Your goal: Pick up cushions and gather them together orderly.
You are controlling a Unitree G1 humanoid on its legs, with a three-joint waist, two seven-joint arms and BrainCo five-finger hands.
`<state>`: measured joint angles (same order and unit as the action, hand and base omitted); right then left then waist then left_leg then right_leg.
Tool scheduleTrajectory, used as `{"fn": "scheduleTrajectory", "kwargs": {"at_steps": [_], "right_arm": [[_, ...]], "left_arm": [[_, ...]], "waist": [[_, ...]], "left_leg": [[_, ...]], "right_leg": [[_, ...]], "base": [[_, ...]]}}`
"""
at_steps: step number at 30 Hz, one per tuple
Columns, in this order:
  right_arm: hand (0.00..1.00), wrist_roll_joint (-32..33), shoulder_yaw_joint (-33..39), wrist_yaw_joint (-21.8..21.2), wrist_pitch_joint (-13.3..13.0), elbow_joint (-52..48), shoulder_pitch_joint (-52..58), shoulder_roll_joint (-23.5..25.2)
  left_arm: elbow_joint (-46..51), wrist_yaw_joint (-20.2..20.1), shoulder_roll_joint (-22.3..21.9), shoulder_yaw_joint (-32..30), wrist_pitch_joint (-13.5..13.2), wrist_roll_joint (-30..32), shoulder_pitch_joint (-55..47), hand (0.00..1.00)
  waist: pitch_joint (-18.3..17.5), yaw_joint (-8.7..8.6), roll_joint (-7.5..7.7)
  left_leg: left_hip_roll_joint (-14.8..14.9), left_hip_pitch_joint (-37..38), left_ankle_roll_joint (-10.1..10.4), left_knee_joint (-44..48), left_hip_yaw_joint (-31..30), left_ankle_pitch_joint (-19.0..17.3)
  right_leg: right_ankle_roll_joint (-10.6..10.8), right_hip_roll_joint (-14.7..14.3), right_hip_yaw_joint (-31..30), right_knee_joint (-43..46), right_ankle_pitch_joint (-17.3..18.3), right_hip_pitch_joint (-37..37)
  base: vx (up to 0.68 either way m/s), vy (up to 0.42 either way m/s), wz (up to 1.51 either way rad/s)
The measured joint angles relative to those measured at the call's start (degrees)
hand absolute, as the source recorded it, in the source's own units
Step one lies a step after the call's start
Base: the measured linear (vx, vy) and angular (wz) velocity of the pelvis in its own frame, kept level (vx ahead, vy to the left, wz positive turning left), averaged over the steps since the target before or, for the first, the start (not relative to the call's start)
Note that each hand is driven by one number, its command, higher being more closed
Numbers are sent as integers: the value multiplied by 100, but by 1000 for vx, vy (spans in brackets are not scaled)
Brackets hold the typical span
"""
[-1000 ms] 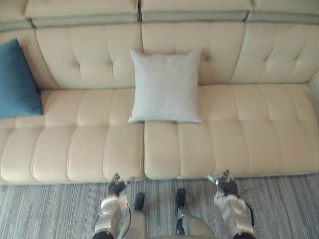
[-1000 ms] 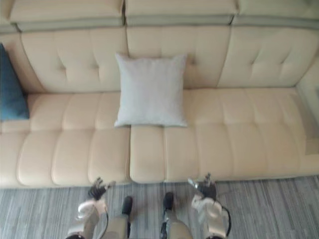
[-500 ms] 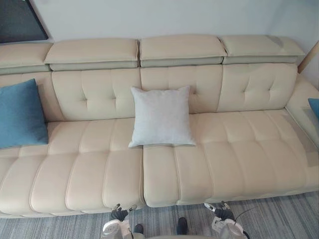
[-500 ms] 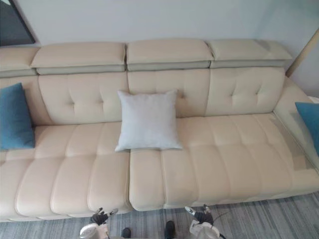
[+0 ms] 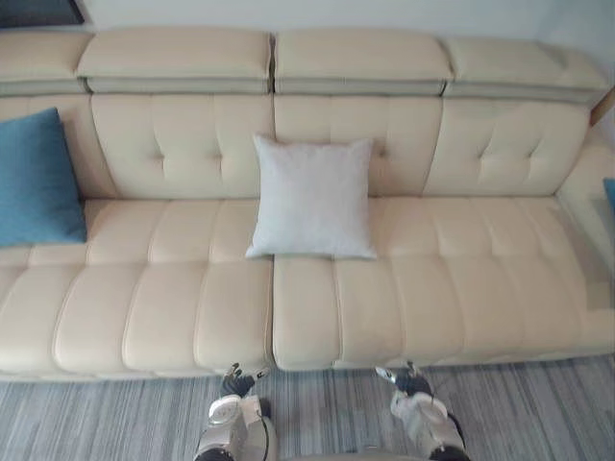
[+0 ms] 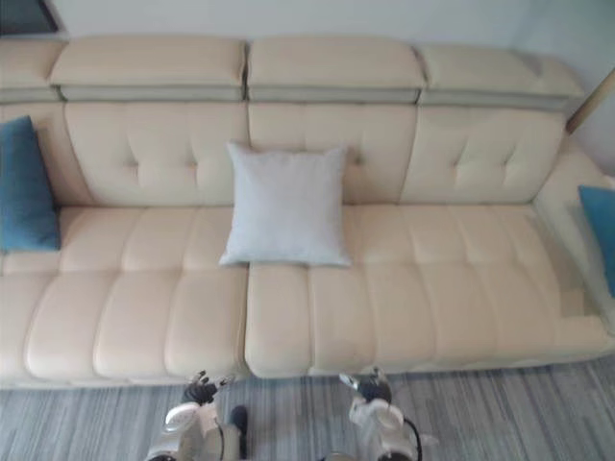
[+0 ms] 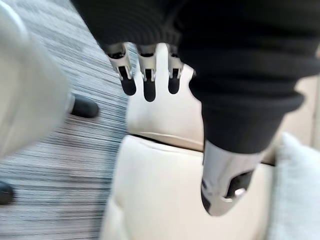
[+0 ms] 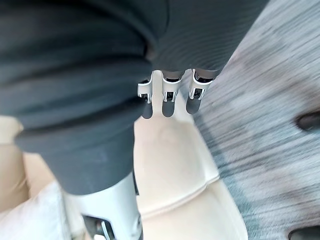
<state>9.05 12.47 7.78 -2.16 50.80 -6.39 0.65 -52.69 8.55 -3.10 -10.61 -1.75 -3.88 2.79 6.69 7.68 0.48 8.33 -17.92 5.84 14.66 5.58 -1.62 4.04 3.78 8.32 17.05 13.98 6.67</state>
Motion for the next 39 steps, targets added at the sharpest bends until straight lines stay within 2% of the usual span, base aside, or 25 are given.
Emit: {"fn": "scheduleTrajectory", "kwargs": {"at_steps": [2,3,4,5,6,8,9,10,11,12,14,19,20,24,27,28,29,30,31,32,34,36,37,38,39], "right_arm": [[0,-1,-6,10,36,18,99,-3],[0,-2,-5,16,52,19,173,-5],[0,-2,2,33,53,21,269,5],[0,-2,37,55,60,44,292,-21],[0,-4,37,68,69,48,320,-61],[0,-15,36,74,74,49,418,-96],[0,-20,29,70,77,58,428,-91],[0,-22,18,63,89,65,429,-79],[0,-29,24,59,116,100,418,-47],[0,-35,0,22,124,181,441,22],[0,-46,6,-33,182,232,587,185],[0,-41,212,-48,184,280,917,165],[0,-40,279,-50,184,317,929,158],[0,-27,522,-57,181,420,952,150],[0,-30,559,-56,186,467,904,120],[0,-36,552,-59,185,519,767,75],[0,-48,551,-60,178,551,660,50],[0,-77,555,-56,169,582,570,25],[0,-189,567,-45,190,673,466,-29],[0,-238,693,-39,201,686,523,-110],[0,-237,834,-29,198,700,573,-228],[0,-221,818,-37,206,738,718,-260],[0,-214,795,-26,209,706,804,-271],[0,-204,796,-7,220,639,948,-292],[0,-186,779,18,222,627,977,-309]], "left_arm": [[-36,5,-2,51,6,37,-65,0],[-36,3,0,51,6,47,-115,0],[-6,-1,21,46,-5,70,-113,0],[-9,-4,15,42,9,170,-77,0],[-14,-9,17,40,15,187,-107,0],[-15,-9,31,40,16,208,-157,0],[-15,-9,30,37,17,208,-162,0],[-20,-10,22,27,27,203,-197,0],[-10,-13,31,29,47,164,-215,0],[-5,-6,80,27,65,139,-252,0],[-23,-1,224,30,105,143,-353,0],[-193,-7,253,32,120,156,-393,0],[-229,-12,252,33,122,165,-402,0],[-474,-109,229,32,147,269,-403,0],[-540,-142,232,30,153,322,-364,0],[-543,-145,223,30,154,385,-339,0],[-548,-145,224,36,160,383,-339,0],[-540,-152,226,53,165,381,-350,0],[-543,-155,243,66,184,381,-340,0],[-550,-153,262,143,211,382,-282,0],[-525,-177,267,284,198,383,-250,0],[-490,-225,286,304,183,383,-231,0],[-439,-229,274,263,207,386,-215,0],[-336,-232,242,243,203,384,-283,0],[-283,-232,252,265,193,382,-328,0]], "waist": [[43,-19,-58],[31,-20,-32],[50,-28,68],[79,-31,74],[106,-71,101],[80,-129,133],[85,-127,138],[46,-128,52],[49,-126,86],[12,-128,111],[-169,-143,288],[-378,-222,252],[-414,-246,238],[-525,-281,13],[-519,-286,-9],[-499,-287,-51],[-491,-258,-110],[-438,-231,-166],[-425,-256,-74],[-366,-295,-21],[-276,-393,-124],[-116,-426,-140],[-11,-433,-260],[38,-387,-379],[32,-326,-384]], "left_leg": [[103,23,62,-18,-7,169],[94,59,79,-133,-13,311],[54,118,40,-226,20,368],[35,89,-101,66,15,164],[5,91,-150,307,-4,-12],[-25,168,-109,1069,-123,-551],[-26,278,-49,1159,-187,-707],[-77,446,7,1012,-364,-889],[-169,578,-16,793,-357,-1035],[-212,624,-47,667,-223,-1036],[-396,825,-82,334,9,-1008],[-641,1137,-107,-166,52,-980],[-627,1220,-140,-231,91,-928],[-509,1388,-205,-233,334,-855],[-323,1530,-215,-252,579,-910],[-187,1534,-234,-253,709,-917],[-12,1535,-252,-267,912,-903],[102,1616,-248,-316,1149,-901],[16,1775,-235,-415,1359,-910],[-63,1960,-212,-369,1574,-930],[-83,2027,-191,-15,1549,-943],[190,1671,-173,1430,1381,-955],[440,1272,-397,2583,1087,-811],[584,872,-890,3544,703,-346],[529,678,-890,3924,413,88]], "right_leg": [[-111,-66,169,-8,-66,-85],[-189,-47,249,-25,-112,-95],[-308,52,397,-102,-120,-81],[-374,102,467,-106,-137,-62],[-381,158,485,-78,-157,-40],[-286,283,414,-24,-226,31],[-276,304,340,-25,-233,48],[-196,299,220,-20,-280,85],[-79,320,33,-36,-351,121],[-48,353,-71,-136,-407,106],[30,477,-278,-509,-705,-13],[50,572,-473,-1112,-995,-261],[78,537,-553,-1170,-1018,-277],[108,309,-974,-1368,-1166,-266],[2,59,-1346,-1509,-1417,-125],[-184,-138,-1068,-1564,-1765,76],[-514,-292,-544,-1773,-2114,142],[-750,-292,120,-1817,-2053,143],[-854,-174,1027,-1615,-1719,125],[-649,-102,1358,-1602,-1608,5],[-609,-142,1032,-1521,-1541,-91],[-656,-138,758,-1313,-1271,-193],[-680,-278,674,-1170,-1103,-279],[-751,-459,532,-953,-948,-292],[-794,-511,337,-902,-889,-326]], "base": [[-213,-89,25],[-226,-71,27],[-232,-47,20],[-265,4,16],[-220,42,12],[-209,162,1],[-199,252,-25],[-167,270,-43],[-163,268,-44],[-101,225,-42],[-10,189,-37],[23,92,-13],[126,8,-43],[150,-6,-66],[148,-45,-113],[113,-69,-172],[85,-80,-186],[102,-118,-170],[70,-130,-152],[56,-93,-115],[38,-42,-77],[34,-60,-74],[-10,-45,-73],[-12,-37,-86],[58,-31,-105]]}}
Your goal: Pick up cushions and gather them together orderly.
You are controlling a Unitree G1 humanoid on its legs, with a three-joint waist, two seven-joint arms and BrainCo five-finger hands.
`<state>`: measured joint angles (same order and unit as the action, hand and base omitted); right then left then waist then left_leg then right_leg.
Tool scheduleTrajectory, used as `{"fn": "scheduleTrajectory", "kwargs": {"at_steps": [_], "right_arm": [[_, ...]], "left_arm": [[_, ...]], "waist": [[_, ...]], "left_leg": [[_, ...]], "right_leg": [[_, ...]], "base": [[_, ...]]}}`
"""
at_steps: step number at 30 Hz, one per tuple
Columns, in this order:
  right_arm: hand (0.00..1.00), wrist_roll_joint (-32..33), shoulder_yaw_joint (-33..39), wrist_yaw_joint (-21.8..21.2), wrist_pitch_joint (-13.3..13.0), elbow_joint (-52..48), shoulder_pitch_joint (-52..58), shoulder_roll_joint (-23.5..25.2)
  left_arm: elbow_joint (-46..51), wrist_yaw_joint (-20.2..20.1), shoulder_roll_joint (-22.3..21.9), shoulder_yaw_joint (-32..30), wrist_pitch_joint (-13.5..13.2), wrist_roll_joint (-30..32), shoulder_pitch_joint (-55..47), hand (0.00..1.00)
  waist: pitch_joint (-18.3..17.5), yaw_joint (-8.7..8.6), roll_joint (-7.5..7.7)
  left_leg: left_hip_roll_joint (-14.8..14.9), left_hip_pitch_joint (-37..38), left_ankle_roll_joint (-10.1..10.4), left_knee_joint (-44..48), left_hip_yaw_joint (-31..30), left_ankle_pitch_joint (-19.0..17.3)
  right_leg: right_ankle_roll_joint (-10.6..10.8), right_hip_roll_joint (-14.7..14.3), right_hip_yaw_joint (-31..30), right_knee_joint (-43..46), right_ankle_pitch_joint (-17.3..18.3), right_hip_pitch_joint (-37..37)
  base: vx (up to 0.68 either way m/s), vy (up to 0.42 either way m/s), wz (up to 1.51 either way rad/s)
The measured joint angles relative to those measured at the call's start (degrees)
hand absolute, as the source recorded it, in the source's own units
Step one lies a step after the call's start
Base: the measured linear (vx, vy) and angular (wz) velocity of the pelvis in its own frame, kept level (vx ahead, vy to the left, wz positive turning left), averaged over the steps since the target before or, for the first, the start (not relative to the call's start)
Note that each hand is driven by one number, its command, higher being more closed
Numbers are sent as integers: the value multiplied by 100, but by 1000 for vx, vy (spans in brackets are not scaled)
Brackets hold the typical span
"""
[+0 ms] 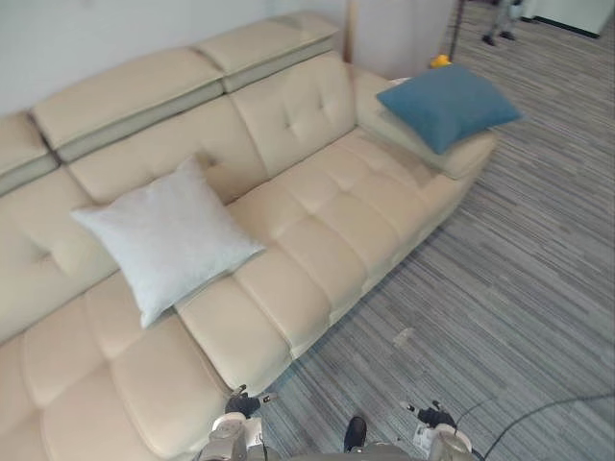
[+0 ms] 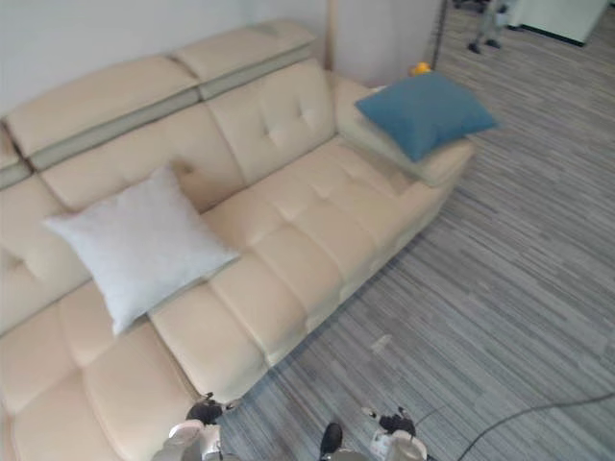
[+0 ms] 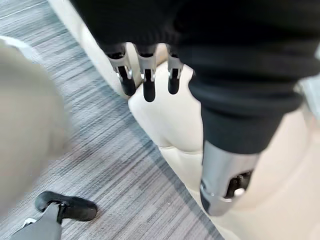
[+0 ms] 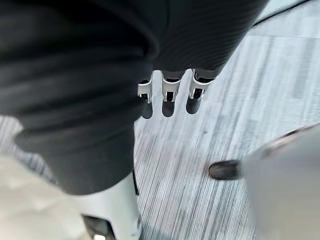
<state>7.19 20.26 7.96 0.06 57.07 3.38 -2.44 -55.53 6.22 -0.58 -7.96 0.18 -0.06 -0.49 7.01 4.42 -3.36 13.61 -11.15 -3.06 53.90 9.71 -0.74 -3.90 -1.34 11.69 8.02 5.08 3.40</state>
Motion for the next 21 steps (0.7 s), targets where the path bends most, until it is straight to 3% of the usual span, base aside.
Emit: {"fn": "scheduleTrajectory", "kwargs": {"at_steps": [1,2,4,5,7,8,9,10,11,12,13,14,15,17,18,19,21], "right_arm": [[0,17,-35,11,5,-5,-1,42],[0,17,-12,35,2,-27,-47,37],[0,18,-15,62,34,-27,-88,29],[0,18,-17,65,41,-48,-108,63],[0,19,16,76,34,-225,-121,116],[0,19,80,72,17,-236,-172,144],[0,15,89,70,17,-245,-236,212],[0,14,75,65,21,-258,-236,286],[0,-2,-42,57,23,-280,-97,409],[0,-17,-97,48,26,-320,-40,455],[0,-39,-149,44,35,-375,35,512],[0,-39,-148,43,33,-380,33,518],[0,-39,-146,43,35,-380,55,517],[0,-53,-149,45,36,-420,86,496],[0,-55,-142,42,32,-383,12,489],[0,-56,-138,39,34,-325,-70,494],[0,-68,-137,8,21,-160,-291,503]], "left_arm": [[40,-2,89,6,0,2,-32,0],[63,-5,97,12,2,-9,-53,0],[207,-21,41,57,-12,-13,-39,0],[314,-22,5,37,-42,-22,-69,0],[427,-16,-61,4,-75,-31,-103,0],[447,-14,-38,5,-99,-66,-171,0],[427,-12,-24,6,-93,-126,-248,0],[437,-13,3,-31,-88,-188,-307,0],[427,-13,125,-35,-77,-227,-413,0],[430,-14,175,-31,-72,-231,-455,0],[432,2,237,-38,-74,-240,-469,0],[415,7,265,8,-54,-240,-461,0],[415,7,266,39,-48,-241,-459,0],[413,17,235,167,-43,-242,-392,0],[392,17,216,175,-44,-243,-367,0],[357,19,188,173,-38,-244,-335,0],[252,19,200,189,-31,-244,-281,0]], "waist": [[19,59,101],[13,74,127],[46,75,149],[56,108,166],[34,236,131],[8,309,104],[-18,364,63],[-55,396,84],[-209,422,314],[-304,428,404],[-360,468,587],[-338,433,604],[-298,392,555],[-300,327,501],[-285,328,477],[-258,324,418],[-215,261,352]], "left_leg": [[-161,-139,176,258,-260,161],[-439,-360,492,207,-519,-554],[-696,-635,541,-430,-629,-1082],[-939,-718,660,-1288,-770,-1198],[-1242,-709,762,-2444,-1308,-1157],[-1339,-623,695,-3045,-1804,-1049],[-1297,-553,487,-3250,-1940,-899],[-1279,-464,515,-3168,-1855,-787],[-1335,-342,454,-3197,-1536,-912],[-1358,-254,419,-3285,-1355,-969],[-1373,-11,398,-3400,-977,-1015],[-1377,251,308,-3447,-832,-1128],[-1383,443,269,-3516,-759,-1174],[-1313,983,236,-3814,-524,-1255],[-1248,1174,240,-3990,-441,-1258],[-1102,1430,241,-4211,-311,-1258],[-900,1600,245,-4382,-231,-1255]], "right_leg": [[-53,10,-228,-11,37,-75],[-59,23,-422,-21,53,-48],[-39,13,-590,-45,74,-34],[5,0,-738,-54,117,-63],[42,-90,-1027,-19,208,-43],[45,-201,-1286,48,287,-4],[74,-335,-1525,254,435,25],[130,-369,-1710,505,609,63],[311,-264,-1905,858,862,184],[479,-170,-1938,1152,987,272],[1003,-9,-1882,2095,1143,611],[1426,144,-1556,2876,1040,905],[1489,287,-1237,3344,974,1081],[966,904,-104,4061,1047,1318],[853,1039,206,3938,1103,1318],[750,1102,612,3527,1159,1312],[700,988,841,2597,1062,1364]], "base": [[189,-3,-106],[211,1,-87],[170,-8,-54],[200,29,-53],[193,64,-88],[241,126,-145],[265,145,-154],[389,181,-143],[354,144,-102],[440,152,-119],[356,128,-112],[336,125,-105],[321,120,-59],[313,81,-39],[290,39,-55],[301,4,-61],[354,-66,-45]]}}
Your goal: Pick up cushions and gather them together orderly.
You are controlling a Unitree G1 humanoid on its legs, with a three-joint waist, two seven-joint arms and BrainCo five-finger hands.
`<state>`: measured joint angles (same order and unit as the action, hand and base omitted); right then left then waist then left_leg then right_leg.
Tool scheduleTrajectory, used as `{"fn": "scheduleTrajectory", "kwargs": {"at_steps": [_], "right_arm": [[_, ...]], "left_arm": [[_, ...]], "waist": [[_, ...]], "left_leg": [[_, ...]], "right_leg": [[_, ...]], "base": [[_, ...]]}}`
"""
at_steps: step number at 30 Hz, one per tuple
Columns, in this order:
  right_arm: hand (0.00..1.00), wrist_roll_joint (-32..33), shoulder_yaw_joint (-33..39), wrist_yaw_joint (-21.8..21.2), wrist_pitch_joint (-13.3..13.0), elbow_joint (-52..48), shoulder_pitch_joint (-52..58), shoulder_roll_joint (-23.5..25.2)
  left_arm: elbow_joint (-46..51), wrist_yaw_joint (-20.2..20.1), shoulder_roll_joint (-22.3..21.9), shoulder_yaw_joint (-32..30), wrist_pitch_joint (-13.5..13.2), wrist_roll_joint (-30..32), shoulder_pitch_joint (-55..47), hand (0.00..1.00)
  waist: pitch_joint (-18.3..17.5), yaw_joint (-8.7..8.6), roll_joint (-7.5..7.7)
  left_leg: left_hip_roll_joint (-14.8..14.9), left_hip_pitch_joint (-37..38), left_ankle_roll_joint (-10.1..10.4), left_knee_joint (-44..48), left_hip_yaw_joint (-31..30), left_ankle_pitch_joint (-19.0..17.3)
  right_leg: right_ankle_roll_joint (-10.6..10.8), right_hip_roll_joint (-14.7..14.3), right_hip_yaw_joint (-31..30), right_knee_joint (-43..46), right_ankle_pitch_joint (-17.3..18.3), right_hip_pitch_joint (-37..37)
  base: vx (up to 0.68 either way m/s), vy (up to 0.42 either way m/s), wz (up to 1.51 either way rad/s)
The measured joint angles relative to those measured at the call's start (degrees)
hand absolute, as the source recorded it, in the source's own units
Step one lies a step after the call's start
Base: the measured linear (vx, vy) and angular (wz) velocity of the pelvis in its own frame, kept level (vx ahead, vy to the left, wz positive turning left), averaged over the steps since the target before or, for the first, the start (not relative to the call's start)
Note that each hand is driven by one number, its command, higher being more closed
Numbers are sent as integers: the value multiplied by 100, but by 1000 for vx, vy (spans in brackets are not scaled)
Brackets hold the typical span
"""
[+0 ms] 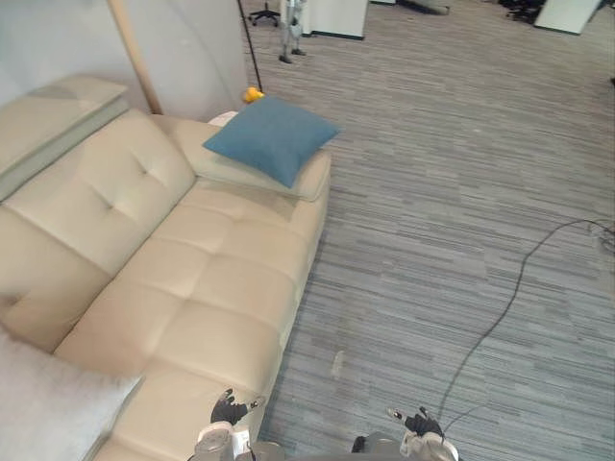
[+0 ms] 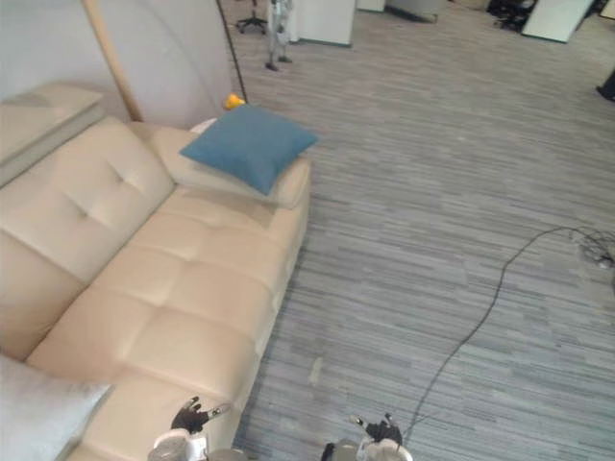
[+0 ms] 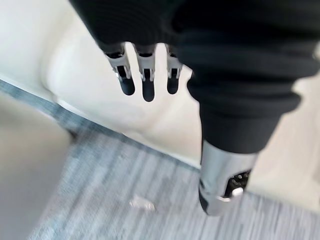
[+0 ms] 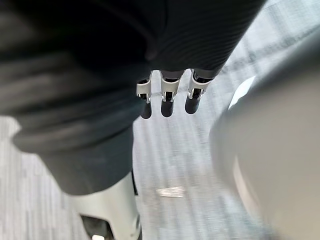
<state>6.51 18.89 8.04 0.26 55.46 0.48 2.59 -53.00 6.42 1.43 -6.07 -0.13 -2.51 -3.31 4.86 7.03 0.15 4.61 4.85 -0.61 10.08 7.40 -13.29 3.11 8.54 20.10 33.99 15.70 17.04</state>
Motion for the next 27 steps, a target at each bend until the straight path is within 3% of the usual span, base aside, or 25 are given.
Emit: {"fn": "scheduleTrajectory", "kwargs": {"at_steps": [3,4,5,6,7,8,9,10,11,13,15,18,19,21,22,23,25,26,27], "right_arm": [[0,-41,12,-12,21,214,-188,-65],[0,-41,20,-9,19,220,-148,-65],[0,-39,46,-12,21,260,-143,-102],[0,-44,88,-12,26,317,-203,-240],[0,-72,136,-16,18,366,-255,-265],[0,-163,173,-18,14,392,-251,-302],[0,-183,166,-9,16,394,-208,-331],[0,-187,127,-2,20,362,-209,-351],[0,-184,57,15,27,376,-208,-386],[0,-177,63,82,32,406,-213,-357],[0,-149,72,105,28,407,-268,-360],[0,-148,132,121,28,341,-353,-362],[0,-151,161,136,30,300,-295,-413],[0,-154,157,134,60,305,-272,-446],[0,-159,149,133,81,306,-266,-385],[0,-170,137,126,86,301,-212,-287],[0,-199,76,73,84,252,-207,-231],[0,-206,-17,30,87,176,-156,-195],[0,-206,-53,-2,84,164,-99,-170]], "left_arm": [[-177,-4,69,103,9,8,134,0],[-201,-4,152,103,9,8,133,0],[-242,-3,242,97,7,8,127,0],[-317,11,206,79,17,11,151,0],[-334,12,168,78,15,14,140,0],[-318,15,111,12,14,6,109,0],[-276,14,32,-115,19,6,89,0],[-169,-2,-51,-192,28,3,78,0],[-86,-6,-44,-181,28,-9,21,0],[27,-3,-37,-138,21,-5,44,0],[75,-9,-9,-17,-37,-12,44,0],[93,-7,-11,52,-50,-33,87,0],[89,-6,-38,105,-47,-29,56,0],[81,-9,-55,84,-52,-83,45,0],[74,-17,-49,88,-56,-126,28,0],[101,-39,34,90,-49,-139,28,0],[95,-51,49,92,-43,-225,21,0],[90,-95,75,106,-9,-224,25,0],[88,-129,102,107,28,-223,21,0]], "waist": [[153,-109,30],[179,-125,132],[217,-167,274],[253,-182,82],[243,-186,10],[234,-197,-105],[265,-211,-205],[303,-204,-275],[353,-179,-293],[420,-99,-215],[416,-64,-223],[433,-63,-190],[379,-39,-293],[351,37,-318],[315,94,-250],[226,153,-37],[224,238,38],[258,213,66],[268,191,93]], "left_leg": [[123,174,0,-103,-27,0],[42,234,38,-100,-52,-22],[-24,374,219,-77,-303,-136],[135,481,297,36,-514,-192],[223,308,301,458,-707,-188],[314,-98,343,1424,-941,-167],[412,-537,634,2443,-1125,46],[522,-987,745,3389,-1208,427],[631,-1362,768,4235,-1146,379],[580,-1717,720,4580,-836,94],[416,-1973,627,4015,-510,-127],[-104,-2165,468,1659,-154,24],[-313,-2167,483,240,-198,601],[-333,-2097,311,94,-182,1274],[-460,-1985,-13,134,-148,1393],[-607,-1921,-147,294,-25,1038],[-637,-1621,-195,336,138,780],[-673,-1298,-261,362,127,588],[-709,-1069,-259,370,102,464]], "right_leg": [[-35,-268,-598,-1694,-1031,192],[10,-273,-850,-2093,-1414,171],[-206,-233,-1103,-2097,-1951,179],[-272,-378,-1049,-1801,-1663,198],[-321,-458,-1011,-1711,-1443,184],[-397,-578,-903,-1796,-1318,24],[-433,-695,-810,-1889,-1213,-177],[-528,-810,-789,-1987,-1125,-426],[-679,-934,-777,-2114,-1036,-755],[-717,-946,-778,-2321,-953,-1297],[-696,-923,-822,-2624,-928,-1671],[-545,-689,-843,-2906,-806,-2091],[-448,-672,-837,-3105,-644,-2328],[-355,-671,-904,-3139,-478,-2510],[-264,-560,-989,-3073,-318,-2620],[-185,-332,-1120,-2598,-148,-2504],[84,-190,-1470,-1187,-29,-2037],[553,-57,-1607,455,-306,-1404],[678,52,-1610,1277,-414,-1100]], "base": [[310,-167,-21],[397,-270,-2],[389,-296,-6],[457,-370,-4],[424,-350,-8],[366,-282,13],[376,-248,18],[319,-168,14],[402,-168,5],[428,-132,-11],[349,-57,-18],[411,69,4],[387,138,17],[385,162,-5],[581,193,-23],[588,189,-36],[432,151,-37],[477,161,-8],[488,141,11]]}}
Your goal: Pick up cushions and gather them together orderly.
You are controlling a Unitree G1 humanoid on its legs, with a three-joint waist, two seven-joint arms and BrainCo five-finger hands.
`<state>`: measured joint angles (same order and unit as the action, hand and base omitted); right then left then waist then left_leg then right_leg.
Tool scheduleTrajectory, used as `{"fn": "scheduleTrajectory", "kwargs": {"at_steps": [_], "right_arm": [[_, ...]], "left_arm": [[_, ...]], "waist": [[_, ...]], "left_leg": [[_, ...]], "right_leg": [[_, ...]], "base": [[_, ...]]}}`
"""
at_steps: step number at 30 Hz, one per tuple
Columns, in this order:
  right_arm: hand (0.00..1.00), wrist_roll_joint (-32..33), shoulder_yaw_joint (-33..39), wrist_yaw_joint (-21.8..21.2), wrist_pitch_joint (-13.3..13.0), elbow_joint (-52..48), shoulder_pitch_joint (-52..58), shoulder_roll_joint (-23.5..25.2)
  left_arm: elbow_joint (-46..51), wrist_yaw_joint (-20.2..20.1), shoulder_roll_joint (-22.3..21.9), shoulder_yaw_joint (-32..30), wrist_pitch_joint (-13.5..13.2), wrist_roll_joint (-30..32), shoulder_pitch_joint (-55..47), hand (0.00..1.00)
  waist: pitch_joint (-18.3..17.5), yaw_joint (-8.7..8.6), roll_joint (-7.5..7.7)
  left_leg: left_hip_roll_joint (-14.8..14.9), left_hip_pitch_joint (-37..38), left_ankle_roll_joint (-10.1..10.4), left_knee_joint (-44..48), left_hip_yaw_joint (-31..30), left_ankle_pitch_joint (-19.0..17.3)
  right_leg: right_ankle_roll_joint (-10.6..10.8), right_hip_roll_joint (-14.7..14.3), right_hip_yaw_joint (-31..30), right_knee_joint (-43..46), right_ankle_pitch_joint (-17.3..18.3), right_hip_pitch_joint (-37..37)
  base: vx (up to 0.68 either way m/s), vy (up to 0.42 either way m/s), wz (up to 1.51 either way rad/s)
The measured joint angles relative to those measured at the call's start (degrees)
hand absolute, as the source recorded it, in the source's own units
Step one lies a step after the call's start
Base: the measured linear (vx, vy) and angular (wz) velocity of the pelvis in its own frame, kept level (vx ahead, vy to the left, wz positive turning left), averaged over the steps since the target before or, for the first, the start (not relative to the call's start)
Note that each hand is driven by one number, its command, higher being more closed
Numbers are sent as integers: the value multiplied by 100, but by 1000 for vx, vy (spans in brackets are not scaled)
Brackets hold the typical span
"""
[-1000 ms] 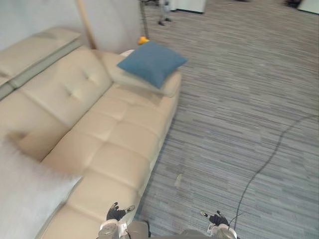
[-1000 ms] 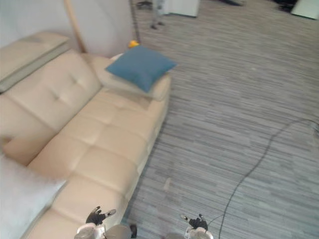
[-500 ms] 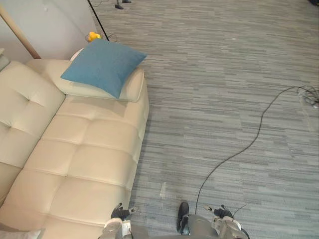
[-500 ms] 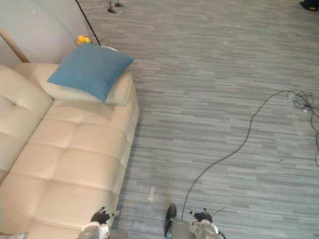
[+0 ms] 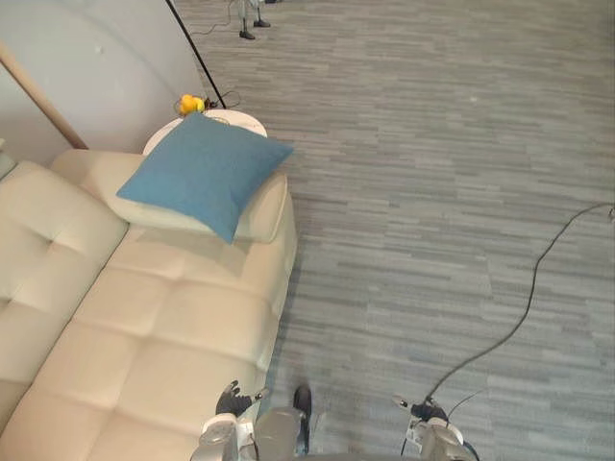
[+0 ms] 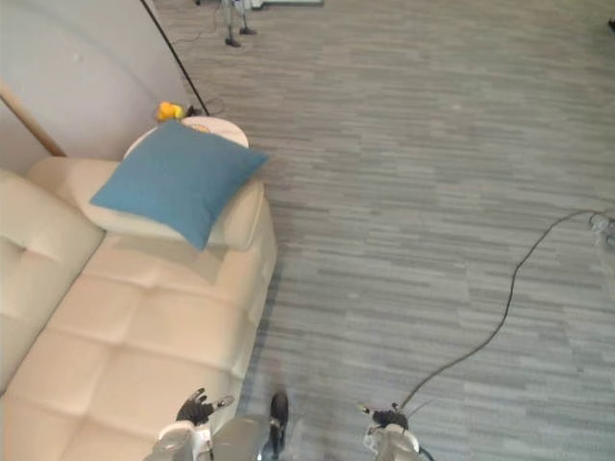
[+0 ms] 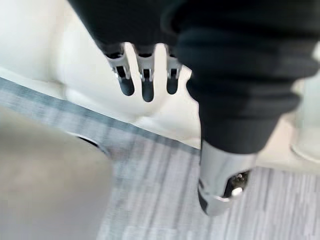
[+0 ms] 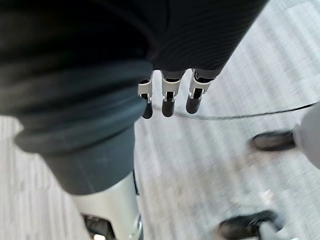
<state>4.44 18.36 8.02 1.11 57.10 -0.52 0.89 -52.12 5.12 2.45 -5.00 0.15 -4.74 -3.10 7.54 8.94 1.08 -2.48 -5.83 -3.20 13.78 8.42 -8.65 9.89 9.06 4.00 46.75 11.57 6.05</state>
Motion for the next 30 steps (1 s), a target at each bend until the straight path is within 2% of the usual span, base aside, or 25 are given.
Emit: {"fn": "scheduleTrajectory", "kwargs": {"at_steps": [2,4,6,7,8,10,11,12,13,14,15,16,17,18,19,20,21,22,23,24,25,26,28,29,30], "right_arm": [[0,9,-64,-29,9,-45,201,48],[0,-17,-43,-33,4,-156,176,45],[0,-17,-20,-44,-5,-145,146,60],[0,-19,2,-50,-4,-130,144,75],[0,-6,86,-59,-4,-105,104,82],[0,-2,171,-58,-7,-8,118,79],[0,0,221,-63,-2,48,81,-5],[0,0,240,-61,-6,73,43,-90],[0,-2,275,-60,-11,118,-14,-177],[0,3,288,-48,-10,119,-11,-207],[0,4,288,-44,-8,120,-6,-210],[0,8,233,-16,5,117,49,-206],[0,16,155,2,2,100,73,-217],[0,16,164,7,9,123,57,-224],[0,17,174,33,4,174,27,-232],[0,22,195,60,-13,254,-2,-236],[0,27,216,64,-9,262,-13,-233],[0,29,246,75,-7,260,19,-231],[0,32,289,80,-2,259,53,-245],[0,33,290,80,0,260,72,-260],[0,33,289,80,4,274,115,-314],[0,27,278,76,13,302,121,-263],[0,26,282,73,10,303,98,-205],[0,12,283,65,20,302,42,-201],[0,12,283,59,45,302,49,-201]], "left_arm": [[-11,-15,16,57,50,4,-13,0],[-41,-14,29,53,54,12,-8,0],[-48,-22,-2,52,52,12,-24,0],[-48,-29,-5,52,50,14,0,0],[-60,-29,-18,46,48,15,17,0],[-93,-23,2,36,41,15,-46,0],[-211,-11,2,-10,34,15,-18,0],[-227,-11,-27,-19,30,15,-40,0],[-265,2,-169,-86,29,7,-144,0],[-231,7,-196,-131,21,0,-166,0],[-233,8,-204,-139,23,-1,-166,0],[-210,8,-277,-266,31,-1,-117,0],[-185,1,-280,-282,21,3,-103,0],[-185,-6,-265,-283,15,-1,-105,0],[-193,-16,-204,-184,20,9,-101,0],[-186,-35,-111,-2,14,9,-85,0],[-188,-36,-94,65,12,11,-66,0],[-192,-36,-80,167,14,14,-32,0],[-191,-34,-62,206,7,19,-14,0],[-205,-35,-64,212,10,23,-6,0],[-236,-34,-64,210,7,30,9,0],[-246,-37,-16,223,4,62,27,0],[-263,-44,98,251,5,72,38,0],[-283,-40,119,245,13,66,66,0],[-324,-38,121,245,14,63,63,0]], "waist": [[-17,-101,-6],[-31,-157,22],[-33,-290,0],[-34,-292,3],[-26,-308,-6],[-57,-367,48],[-60,-382,-64],[-69,-362,-128],[-149,-343,-242],[-198,-346,-328],[-196,-345,-344],[-177,-357,-451],[-98,-338,-441],[-96,-298,-447],[-93,-278,-426],[-91,-280,-380],[-86,-281,-358],[-79,-287,-338],[-76,-286,-346],[-72,-287,-367],[-66,-279,-390],[-100,-248,-240],[-122,-255,-88],[-98,-249,-44],[-102,-249,-76]], "left_leg": [[-34,617,-5,-102,-104,-242],[-19,1119,19,-418,-179,-275],[116,1416,155,-589,-375,-357],[159,1441,204,-587,-445,-388],[226,1509,289,-584,-614,-445],[226,1632,387,-527,-917,-590],[324,1775,398,-413,-1216,-779],[387,1786,398,-353,-1282,-784],[486,1618,404,94,-1469,-785],[543,1330,417,732,-1538,-778],[553,1269,429,880,-1542,-770],[650,695,898,2256,-1493,-476],[801,260,1013,3183,-1291,-96],[882,115,1004,3482,-1136,-182],[932,-64,874,3509,-864,-497],[906,-224,766,3099,-553,-714],[882,-287,716,2732,-389,-757],[835,-424,683,1913,-101,-726],[765,-486,640,1101,75,-538],[743,-516,655,673,185,-297],[716,-503,551,181,280,408],[559,-382,402,-22,375,471],[370,-292,289,-151,394,429],[300,-209,164,-156,422,323],[294,-74,133,-172,429,238]], "right_leg": [[-111,199,228,816,65,429],[-322,320,610,407,228,658],[-497,161,880,-967,196,871],[-555,54,803,-1490,88,908],[-652,-179,506,-2395,-290,1006],[-656,-321,229,-3288,-1038,911],[-814,-420,255,-3137,-1299,862],[-850,-453,308,-3052,-1242,863],[-917,-499,405,-2967,-897,811],[-987,-562,499,-3026,-787,692],[-999,-578,511,-3039,-763,666],[-1075,-683,701,-3172,-585,336],[-1148,-777,724,-3361,-516,20],[-1176,-789,776,-3450,-502,-170],[-1193,-781,815,-3658,-491,-472],[-1186,-704,887,-3902,-495,-738],[-1176,-658,948,-4006,-502,-843],[-1144,-574,1085,-4164,-512,-1023],[-1047,-524,1221,-4285,-475,-1148],[-987,-518,1296,-4335,-443,-1221],[-848,-519,1348,-4358,-346,-1331],[-753,-371,1346,-4370,-294,-1417],[-647,-217,1347,-4386,-235,-1421],[-576,-112,1325,-4148,-269,-1374],[-563,-55,1269,-3741,-265,-1304]], "base": [[604,93,35],[543,20,34],[458,-62,46],[451,-127,55],[361,-144,60],[480,-262,70],[498,-299,48],[473,-311,34],[432,-284,20],[414,-290,21],[405,-267,40],[384,-222,40],[375,-190,37],[353,-135,14],[317,-97,11],[367,-81,19],[348,-36,37],[334,23,51],[264,52,56],[260,113,52],[303,146,35],[304,145,25],[287,103,7],[363,156,4],[289,135,1]]}}
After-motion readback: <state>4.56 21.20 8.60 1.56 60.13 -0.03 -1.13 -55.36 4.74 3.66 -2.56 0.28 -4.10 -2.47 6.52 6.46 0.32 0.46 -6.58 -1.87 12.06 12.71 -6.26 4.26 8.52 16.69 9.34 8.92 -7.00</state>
